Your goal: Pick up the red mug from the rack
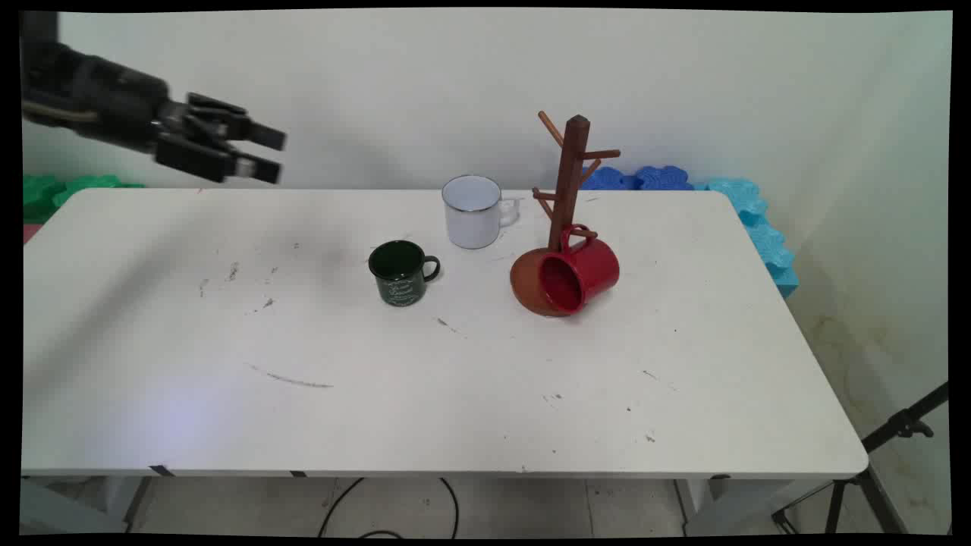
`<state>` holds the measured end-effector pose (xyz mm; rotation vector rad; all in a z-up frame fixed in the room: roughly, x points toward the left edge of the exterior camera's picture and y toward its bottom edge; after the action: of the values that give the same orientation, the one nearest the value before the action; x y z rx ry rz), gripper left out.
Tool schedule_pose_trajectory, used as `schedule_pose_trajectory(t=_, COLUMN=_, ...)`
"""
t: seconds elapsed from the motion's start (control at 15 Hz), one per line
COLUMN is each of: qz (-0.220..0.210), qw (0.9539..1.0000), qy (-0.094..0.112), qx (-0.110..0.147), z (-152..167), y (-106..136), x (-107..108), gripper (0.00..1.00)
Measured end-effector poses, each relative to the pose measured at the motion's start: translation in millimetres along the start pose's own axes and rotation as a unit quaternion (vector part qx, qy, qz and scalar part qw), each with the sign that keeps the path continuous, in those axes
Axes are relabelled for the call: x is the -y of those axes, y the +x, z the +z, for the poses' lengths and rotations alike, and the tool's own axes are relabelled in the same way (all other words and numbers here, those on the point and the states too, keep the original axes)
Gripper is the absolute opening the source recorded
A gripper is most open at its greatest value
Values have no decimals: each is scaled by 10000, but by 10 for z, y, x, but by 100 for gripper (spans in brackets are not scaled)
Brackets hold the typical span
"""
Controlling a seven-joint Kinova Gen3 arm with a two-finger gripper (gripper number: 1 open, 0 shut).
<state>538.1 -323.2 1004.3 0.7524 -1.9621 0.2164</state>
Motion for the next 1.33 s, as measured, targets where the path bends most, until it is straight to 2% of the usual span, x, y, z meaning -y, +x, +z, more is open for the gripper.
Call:
schedule_pose_trajectory(t=0.27, qz=-122, qw=9998, qy=117, qx=-131, z=479, y=172, x=-313, gripper=100)
schedule_pose_trajectory(t=0.47, qz=-178, qw=9997, qy=162, qx=-103, z=821, y=270, x=-538, gripper=100)
schedule_pose_trajectory(t=0.93, qz=-231, qw=9985, qy=331, qx=381, z=1727, y=355, x=-915, gripper=100)
schedule_pose_trajectory(t=1.33, qz=-258, qw=9965, qy=467, qx=645, z=2308, y=304, x=-1070, gripper=100)
